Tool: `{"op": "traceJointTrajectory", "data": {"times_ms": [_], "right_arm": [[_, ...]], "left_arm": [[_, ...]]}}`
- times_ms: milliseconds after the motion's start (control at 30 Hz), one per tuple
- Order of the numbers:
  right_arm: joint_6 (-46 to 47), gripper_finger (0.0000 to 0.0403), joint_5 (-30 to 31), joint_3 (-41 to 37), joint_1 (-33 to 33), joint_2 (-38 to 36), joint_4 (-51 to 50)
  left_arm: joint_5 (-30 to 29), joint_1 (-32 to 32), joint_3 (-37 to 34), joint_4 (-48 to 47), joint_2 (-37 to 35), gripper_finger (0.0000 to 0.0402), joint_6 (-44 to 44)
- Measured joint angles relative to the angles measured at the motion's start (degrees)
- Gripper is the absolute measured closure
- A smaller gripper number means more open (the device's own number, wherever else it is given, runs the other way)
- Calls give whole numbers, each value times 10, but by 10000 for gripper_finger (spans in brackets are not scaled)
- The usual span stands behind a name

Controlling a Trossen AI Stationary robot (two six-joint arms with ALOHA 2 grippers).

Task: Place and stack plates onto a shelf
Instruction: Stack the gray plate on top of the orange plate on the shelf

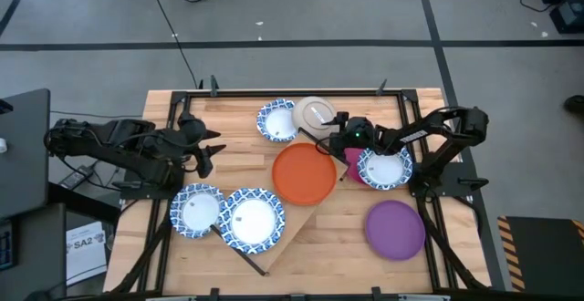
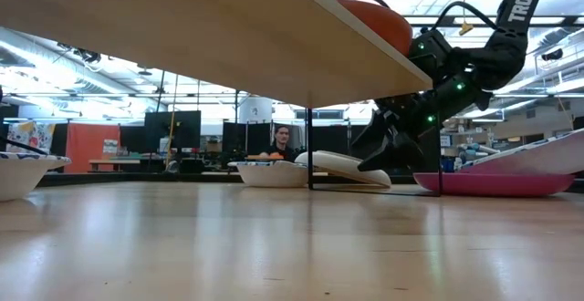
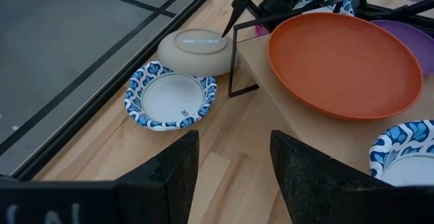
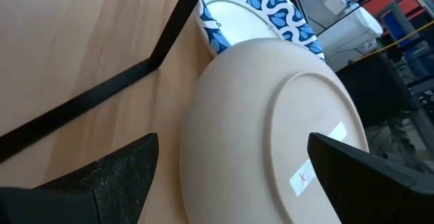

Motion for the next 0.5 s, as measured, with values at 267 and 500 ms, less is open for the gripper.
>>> {"op": "traceJointTrajectory", "data": {"times_ms": [267, 500], "right_arm": [[5, 19, -13, 0, 0, 0, 0], [36, 19, -14, 0, 8, 0, 9]], "left_arm": [[0, 0, 0, 0, 0, 212, -3], [0, 0, 0, 0, 0, 212, -4]]}}
